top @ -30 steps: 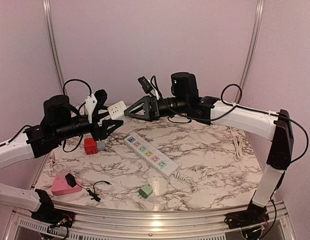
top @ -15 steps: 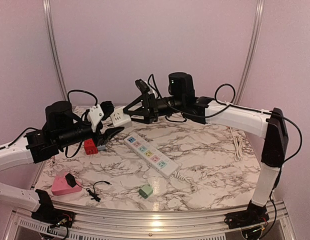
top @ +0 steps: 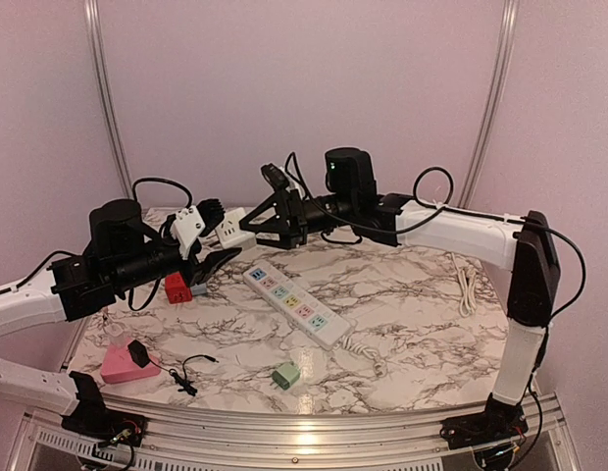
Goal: Insert the plug
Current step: Pass from the left arm to the right, then insert the plug into the socket slot.
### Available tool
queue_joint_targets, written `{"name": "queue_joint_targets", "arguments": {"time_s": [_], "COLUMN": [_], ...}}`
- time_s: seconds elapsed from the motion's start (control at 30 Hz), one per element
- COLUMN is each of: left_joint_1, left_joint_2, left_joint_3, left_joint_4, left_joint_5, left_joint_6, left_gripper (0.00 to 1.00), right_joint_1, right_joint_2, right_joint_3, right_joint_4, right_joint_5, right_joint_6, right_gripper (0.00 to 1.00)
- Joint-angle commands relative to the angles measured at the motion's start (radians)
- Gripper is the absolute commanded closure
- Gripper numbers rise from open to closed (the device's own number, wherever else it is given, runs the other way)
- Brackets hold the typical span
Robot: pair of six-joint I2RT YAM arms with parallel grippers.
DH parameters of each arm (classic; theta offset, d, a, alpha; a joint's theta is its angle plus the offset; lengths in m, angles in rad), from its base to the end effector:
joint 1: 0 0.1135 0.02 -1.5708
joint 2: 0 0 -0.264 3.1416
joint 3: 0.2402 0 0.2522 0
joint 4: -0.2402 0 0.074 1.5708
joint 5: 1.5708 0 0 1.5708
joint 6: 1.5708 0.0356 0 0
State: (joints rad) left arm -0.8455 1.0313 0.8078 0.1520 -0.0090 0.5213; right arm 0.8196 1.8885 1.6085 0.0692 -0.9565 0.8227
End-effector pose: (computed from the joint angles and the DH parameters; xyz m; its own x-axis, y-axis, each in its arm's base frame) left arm 0.1633 -0.1838 0.3364 0.3286 0.3800 -0.8646 0.6673 0.5544 0.4973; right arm 0.2838 0.3465 0.3345 -0.8057 -0.2438 -0.5399 -0.5529 -0.0176 0.8331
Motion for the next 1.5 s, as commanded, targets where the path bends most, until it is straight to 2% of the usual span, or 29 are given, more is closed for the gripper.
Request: {"name": "queue_joint_targets", "arguments": {"time_s": [0.0,0.1,0.17,0.23,0.3,0.37,0.4,0.43,0.47,0.53,0.63,0.77,1.0,1.1,1.3,1.47], "left_joint_1": [-0.009,-0.009,-0.010,-0.009,-0.009,-0.010,-0.010,-0.010,-0.009,-0.010,-0.010,-0.009,0.018,0.095,0.337,0.432], "left_joint_2": [-0.013,-0.011,-0.010,-0.006,-0.001,0.003,0.003,0.003,-0.001,-0.013,-0.036,-0.066,-0.062,-0.037,0.010,0.042], "left_joint_3": [-0.007,-0.009,-0.009,-0.008,-0.004,-0.001,0.000,0.001,0.003,0.005,0.007,0.014,0.063,0.073,0.083,0.099], "left_joint_4": [0.037,0.037,0.037,0.038,0.037,0.037,0.037,0.035,0.030,0.028,0.028,0.007,-0.141,-0.203,-0.250,-0.286], "left_joint_5": [-0.004,-0.005,-0.005,-0.009,-0.016,-0.028,-0.034,-0.040,-0.041,-0.032,-0.029,-0.058,-0.205,-0.152,0.067,0.081], "left_joint_6": [0.000,0.000,-0.003,-0.010,-0.018,-0.027,-0.032,-0.038,-0.041,-0.060,-0.106,-0.180,-0.370,-0.474,-0.696,-0.803], "left_gripper": [1.00,1.00,1.00,1.00,1.00,0.84,0.72,0.56,0.34,0.18,0.05,0.01,0.01,0.01,0.01,0.01], "right_joint_1": [0.001,0.007,0.007,0.008,0.008,0.008,0.008,0.007,0.007,0.002,-0.013,-0.048,-0.098,-0.102,-0.103,-0.103], "right_joint_2": [0.030,0.037,0.041,0.046,0.051,0.054,0.056,0.057,0.058,0.058,0.055,0.047,0.082,0.118,0.179,0.218], "right_joint_3": [0.050,0.057,0.058,0.055,0.044,0.030,0.027,0.025,0.026,0.023,0.021,0.019,0.173,0.257,0.347,0.425], "right_joint_4": [0.026,0.025,0.034,0.060,0.107,0.164,0.181,0.189,0.190,0.188,0.178,0.092,-0.357,-0.481,-0.624,-0.719], "right_joint_5": [-0.015,-0.022,-0.032,-0.047,-0.073,-0.093,-0.101,-0.104,-0.106,-0.101,-0.092,-0.055,0.157,0.258,0.441,0.578], "right_joint_6": [0.028,0.028,0.037,0.056,0.092,0.133,0.142,0.146,0.145,0.141,0.119,0.048,-0.333,-0.440,-0.582,-0.670], "right_gripper": [0.34,0.37,0.44,0.53,0.67,0.80,0.85,0.89,0.92,0.95,0.97,0.99,0.99,0.99,1.00,1.00]}}
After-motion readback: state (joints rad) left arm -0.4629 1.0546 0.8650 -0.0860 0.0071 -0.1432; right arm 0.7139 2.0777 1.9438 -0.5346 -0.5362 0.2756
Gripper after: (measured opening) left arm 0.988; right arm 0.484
